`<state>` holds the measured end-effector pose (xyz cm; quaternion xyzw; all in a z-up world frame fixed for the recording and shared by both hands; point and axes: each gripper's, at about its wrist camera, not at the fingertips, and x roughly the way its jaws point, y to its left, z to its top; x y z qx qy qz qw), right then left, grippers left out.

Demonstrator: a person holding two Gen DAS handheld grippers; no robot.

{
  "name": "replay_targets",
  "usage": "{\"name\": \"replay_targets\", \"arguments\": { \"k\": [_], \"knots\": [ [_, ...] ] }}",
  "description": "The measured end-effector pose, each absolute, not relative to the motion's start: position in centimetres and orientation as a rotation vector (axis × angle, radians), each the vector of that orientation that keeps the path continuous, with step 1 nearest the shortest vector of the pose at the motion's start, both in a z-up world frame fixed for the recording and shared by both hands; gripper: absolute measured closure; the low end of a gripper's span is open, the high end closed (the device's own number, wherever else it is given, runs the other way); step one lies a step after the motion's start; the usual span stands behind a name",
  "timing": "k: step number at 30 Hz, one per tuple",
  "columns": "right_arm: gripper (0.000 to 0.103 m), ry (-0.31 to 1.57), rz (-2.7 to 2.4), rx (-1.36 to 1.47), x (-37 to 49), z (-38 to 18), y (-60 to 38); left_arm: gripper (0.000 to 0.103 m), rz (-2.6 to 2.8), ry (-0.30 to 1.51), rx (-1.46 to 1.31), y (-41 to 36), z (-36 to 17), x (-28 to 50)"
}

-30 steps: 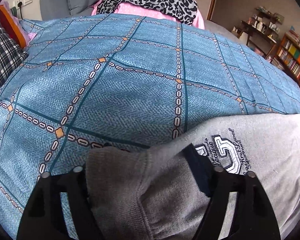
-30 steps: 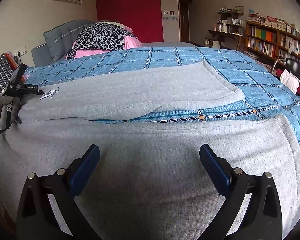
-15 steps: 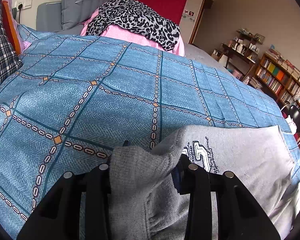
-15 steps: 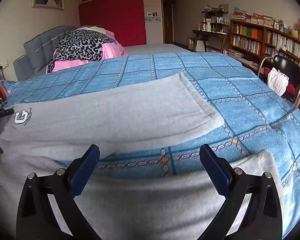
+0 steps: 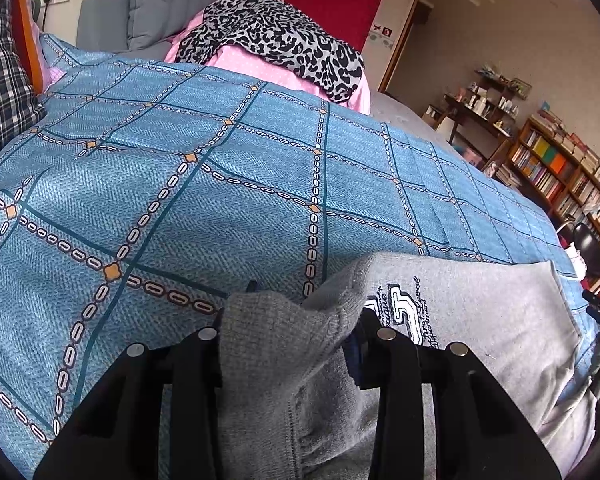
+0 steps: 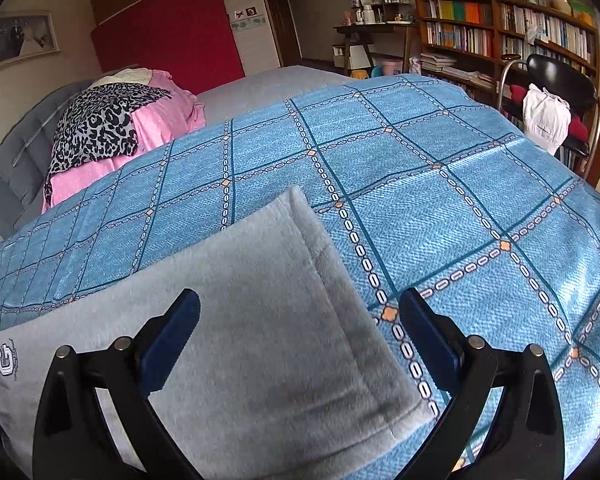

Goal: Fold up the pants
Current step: 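Grasp the sweatpants leg hem with the right tool while the left tool holds the waistband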

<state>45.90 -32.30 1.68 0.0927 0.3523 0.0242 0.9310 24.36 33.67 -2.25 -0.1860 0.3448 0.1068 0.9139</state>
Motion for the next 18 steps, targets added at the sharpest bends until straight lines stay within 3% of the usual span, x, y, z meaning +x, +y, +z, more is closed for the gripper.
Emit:
{"name": "replay_targets", "arguments": {
  "k": [15, 17, 18],
  "knots": [
    [0.003, 0.884, 0.118, 0.244, 58.7, -2.8, -31.7, 0.065, 0.223, 0.722, -0.409, 34.1, -2.6, 24.5],
    [0.014, 0.882, 0.130, 0.231, 59.3, -2.5, -31.1, 0.065, 0.223, 0.724, -0.409, 34.0, -2.6, 24.5],
    [0.025, 0.885, 0.127, 0.223, 59.6, -2.5, -30.9, 0.065, 0.223, 0.724, -0.409, 34.1, -2.6, 24.5]
  ]
}}
